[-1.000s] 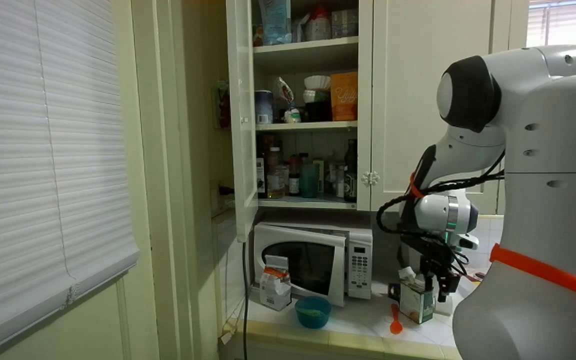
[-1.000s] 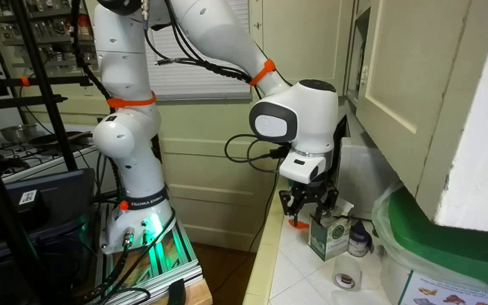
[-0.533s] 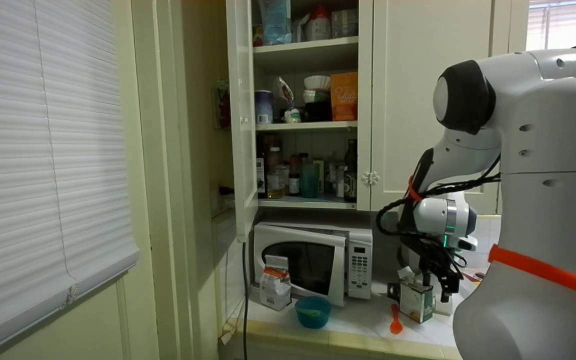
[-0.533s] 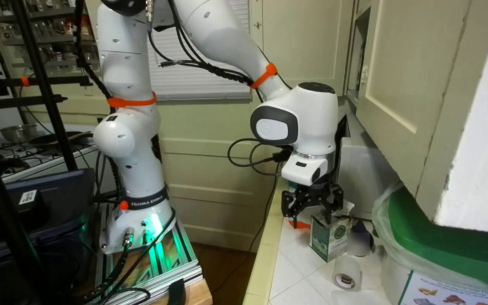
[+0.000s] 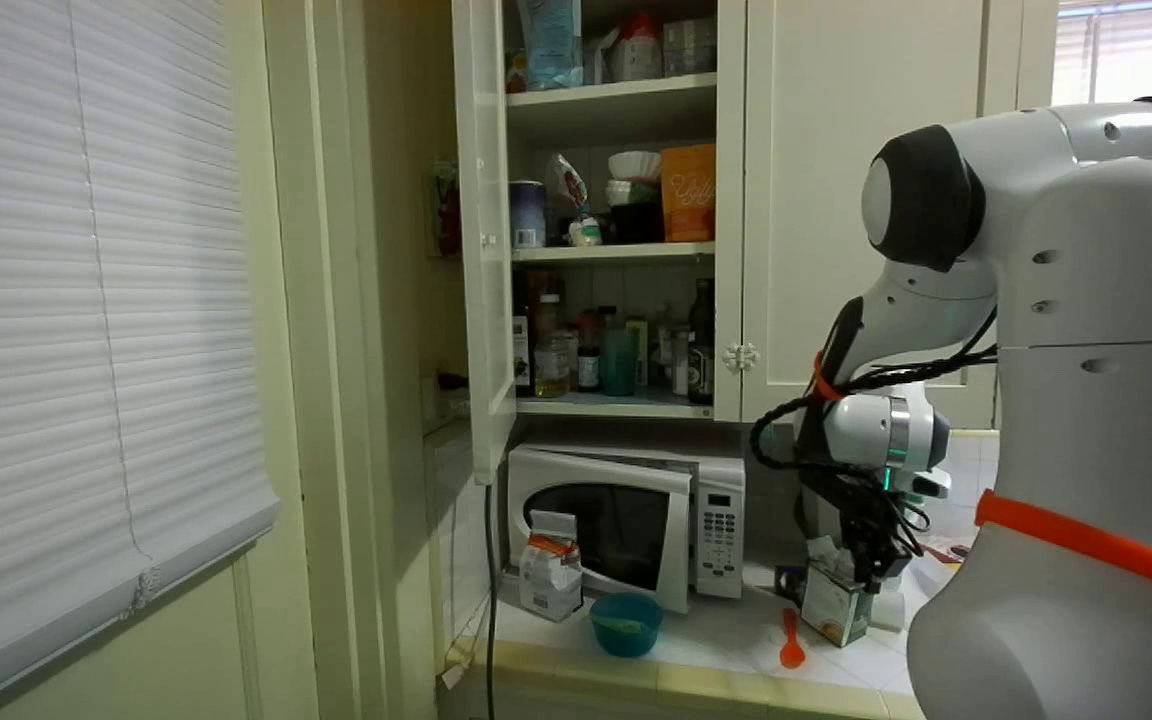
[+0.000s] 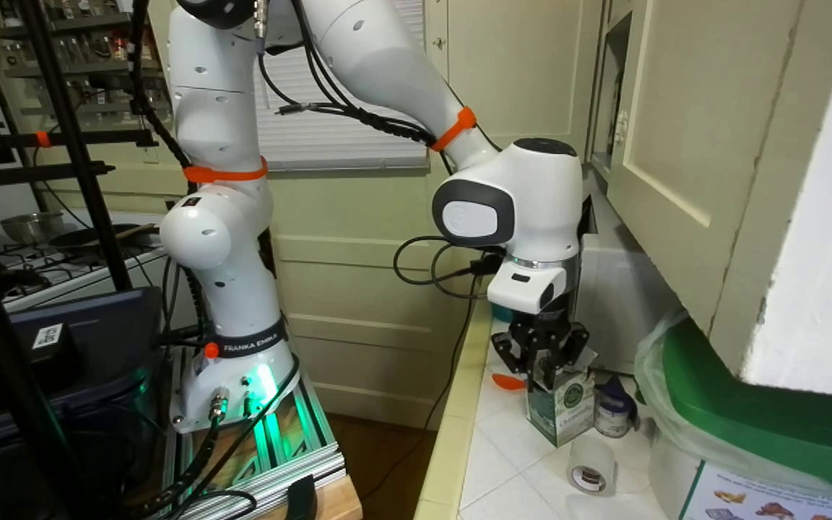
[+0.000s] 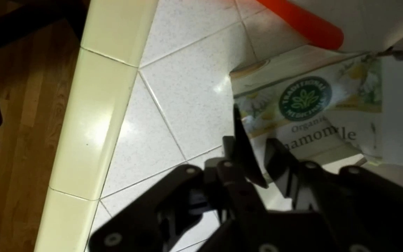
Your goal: Pick up the green box and put it inside the bottom shelf of the cabinet
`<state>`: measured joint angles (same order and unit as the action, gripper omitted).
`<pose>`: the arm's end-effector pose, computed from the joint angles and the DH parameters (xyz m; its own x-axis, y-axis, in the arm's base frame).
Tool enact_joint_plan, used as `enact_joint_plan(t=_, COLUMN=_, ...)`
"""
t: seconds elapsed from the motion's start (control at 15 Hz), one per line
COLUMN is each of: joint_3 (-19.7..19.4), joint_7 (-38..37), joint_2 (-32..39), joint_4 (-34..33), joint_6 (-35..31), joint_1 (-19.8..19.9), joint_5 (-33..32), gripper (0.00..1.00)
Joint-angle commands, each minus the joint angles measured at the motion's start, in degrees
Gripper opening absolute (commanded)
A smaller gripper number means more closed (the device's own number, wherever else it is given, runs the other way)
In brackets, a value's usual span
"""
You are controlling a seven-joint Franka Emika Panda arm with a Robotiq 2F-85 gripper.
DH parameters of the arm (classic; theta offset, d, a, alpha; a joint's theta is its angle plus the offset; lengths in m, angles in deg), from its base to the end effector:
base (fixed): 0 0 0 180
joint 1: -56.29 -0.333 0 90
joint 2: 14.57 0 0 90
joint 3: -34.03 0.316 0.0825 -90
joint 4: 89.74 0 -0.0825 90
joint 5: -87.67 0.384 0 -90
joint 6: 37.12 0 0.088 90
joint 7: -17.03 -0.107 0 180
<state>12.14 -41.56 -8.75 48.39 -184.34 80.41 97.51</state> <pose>0.3451 -0.3631 0.2789 -0.3822 -0.9238 -0.0223 -0.9198 0.3826 -0.0867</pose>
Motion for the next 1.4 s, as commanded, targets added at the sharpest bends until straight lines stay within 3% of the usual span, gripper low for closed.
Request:
enact_joint_plan(t=0.0, joint_3=-0.7, joint_7=-0.7, joint_2=1.5, joint_4=-0.3, joint_6=-1.7, joint_1=-1.2, joint_5=1.3, gripper=0.01)
enact_joint_plan(t=0.07, joint_3=-0.7, joint_7=-0.7, joint_2=1.5, joint_4=-0.4, joint_6=-1.5, joint_1=-1.2, joint_5=1.4, gripper=0.00)
enact_joint_plan(t=0.13, joint_3=-0.7, joint_7=-0.6, joint_2=1.5, joint_4=-0.5, joint_6=-1.4, joint_1=-1.2, joint_5=1.7, gripper=0.34)
enact_joint_plan(t=0.27, joint_3=-0.7, joint_7=-0.5, joint_2=1.0, joint_4=-0.1, joint_6=-1.4, joint_1=-1.3, joint_5=2.0, gripper=0.30)
enact_joint_plan(t=0.4, joint_3=-0.8, joint_7=-0.3, joint_2=0.2, joint_4=0.5, joint_6=-1.5, joint_1=-1.2, joint_5=2.2, gripper=0.43)
enact_joint_plan(t=0.47, joint_3=-0.8, joint_7=-0.1, joint_2=0.1, joint_4=0.6, joint_6=-1.4, joint_1=-1.2, joint_5=2.4, gripper=0.11)
enact_joint_plan(t=0.67, joint_3=-0.9, joint_7=-0.3, joint_2=0.6, joint_4=0.2, joint_6=-1.1, joint_1=-1.2, joint_5=2.3, gripper=0.02)
enact_joint_plan(t=1.13, joint_3=-0.6, joint_7=0.5, joint_2=0.3, joint_4=0.5, joint_6=-1.1, joint_1=-1.4, joint_5=2.9, gripper=0.00)
enact_joint_plan(t=1.33, joint_3=-1.0, joint_7=1.2, joint_2=-5.2, joint_4=5.1, joint_6=-2.5, joint_1=-2.2, joint_5=-1.5, gripper=0.00)
